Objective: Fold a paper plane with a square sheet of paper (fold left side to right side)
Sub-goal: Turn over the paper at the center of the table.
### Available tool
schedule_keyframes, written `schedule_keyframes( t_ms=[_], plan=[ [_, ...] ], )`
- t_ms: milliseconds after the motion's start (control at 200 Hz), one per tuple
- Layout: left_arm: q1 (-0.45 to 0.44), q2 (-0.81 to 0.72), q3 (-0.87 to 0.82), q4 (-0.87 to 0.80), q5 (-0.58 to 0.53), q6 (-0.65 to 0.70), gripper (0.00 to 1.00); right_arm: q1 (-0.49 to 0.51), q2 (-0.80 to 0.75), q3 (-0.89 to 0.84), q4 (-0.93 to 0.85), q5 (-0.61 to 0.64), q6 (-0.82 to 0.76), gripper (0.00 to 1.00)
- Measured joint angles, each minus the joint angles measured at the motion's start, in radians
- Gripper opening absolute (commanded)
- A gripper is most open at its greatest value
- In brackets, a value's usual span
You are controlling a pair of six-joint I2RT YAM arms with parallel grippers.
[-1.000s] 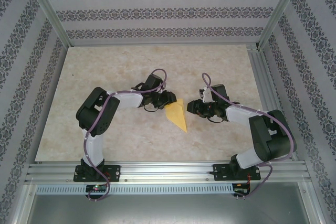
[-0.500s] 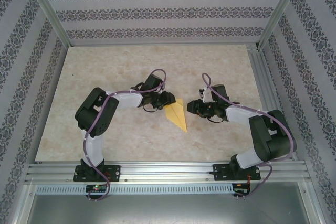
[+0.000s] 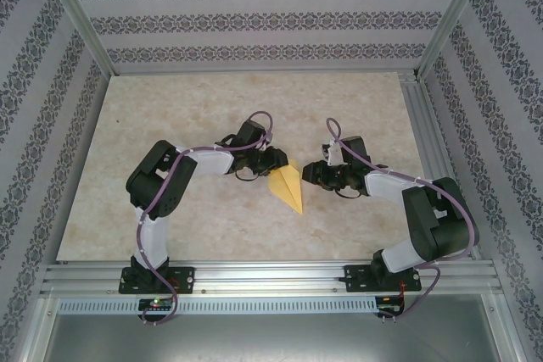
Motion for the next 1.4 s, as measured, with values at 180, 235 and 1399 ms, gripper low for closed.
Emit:
schedule_keyframes(
  t_ms=[180,235,1399],
  plan=[
    [0.000,0.000,0.000,0.016,0.002,0.000,0.24,0.000,-0.002,0.000,0.000,0.000,0.000,0.42],
    [0.000,0.000,0.000,0.022,0.004,-0.001,0.22,0.000,-0.007,0.000,0.000,0.000,0.001,0.42],
    [0.000,-0.428,0.209,-0.005,0.062,0.116,0.06,-0.042,-0.506,-0.066,0.270,-0.259,0.279,0.94]
  ],
)
